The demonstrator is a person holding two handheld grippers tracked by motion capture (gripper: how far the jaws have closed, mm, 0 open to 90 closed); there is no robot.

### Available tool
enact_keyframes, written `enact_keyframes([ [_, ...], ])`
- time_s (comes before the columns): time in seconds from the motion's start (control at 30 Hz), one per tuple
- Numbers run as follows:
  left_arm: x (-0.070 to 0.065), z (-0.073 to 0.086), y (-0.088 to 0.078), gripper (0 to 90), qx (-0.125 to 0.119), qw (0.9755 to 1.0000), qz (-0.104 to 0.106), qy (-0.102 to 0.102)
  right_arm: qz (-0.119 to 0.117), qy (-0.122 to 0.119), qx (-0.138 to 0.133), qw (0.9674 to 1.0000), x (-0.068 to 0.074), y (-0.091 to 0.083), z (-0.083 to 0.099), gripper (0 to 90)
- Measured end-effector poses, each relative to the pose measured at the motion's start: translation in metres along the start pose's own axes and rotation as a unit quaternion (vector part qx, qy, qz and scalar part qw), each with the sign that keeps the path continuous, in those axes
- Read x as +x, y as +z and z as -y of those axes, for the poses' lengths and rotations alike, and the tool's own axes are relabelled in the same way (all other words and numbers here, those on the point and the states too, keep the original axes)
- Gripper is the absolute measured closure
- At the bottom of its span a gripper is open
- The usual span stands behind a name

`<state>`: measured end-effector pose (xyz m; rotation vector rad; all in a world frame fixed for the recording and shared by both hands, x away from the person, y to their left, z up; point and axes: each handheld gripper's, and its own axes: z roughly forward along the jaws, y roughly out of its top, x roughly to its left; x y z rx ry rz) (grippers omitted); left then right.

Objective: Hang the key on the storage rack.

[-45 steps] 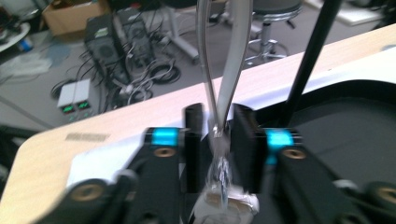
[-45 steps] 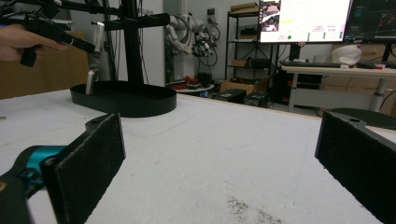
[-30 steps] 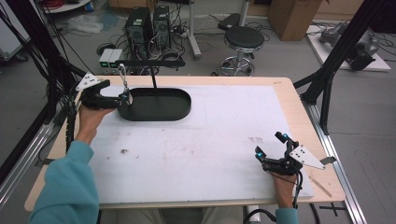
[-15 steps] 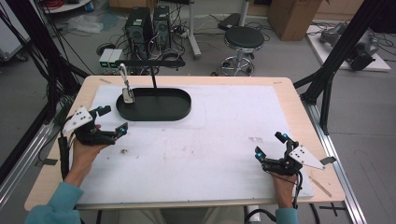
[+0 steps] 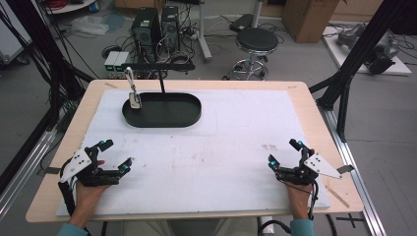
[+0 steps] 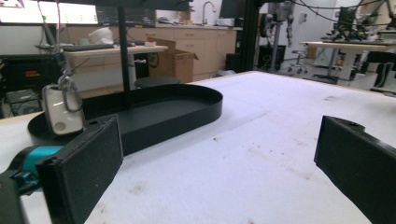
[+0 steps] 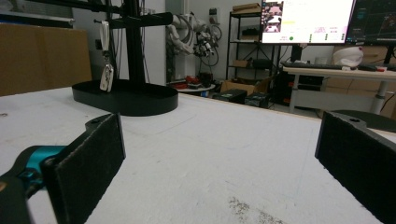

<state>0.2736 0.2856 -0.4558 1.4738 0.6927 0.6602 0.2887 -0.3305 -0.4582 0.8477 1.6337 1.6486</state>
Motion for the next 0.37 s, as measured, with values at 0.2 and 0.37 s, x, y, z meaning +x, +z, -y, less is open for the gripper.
enact_keyframes([
  [0.2,-0.0004,0.0026,-0.0049,2.0,-0.025,0.9997,0.001,0.003,0.000,-0.003,0.000,1.0000,0.0002,0.0000,0.0000,0.8],
  [0.37,0.0002,0.0030,-0.0055,4.0,-0.030,0.9995,-0.002,-0.003,0.000,-0.003,0.000,1.0000,0.0001,-0.0001,0.0001,0.8],
])
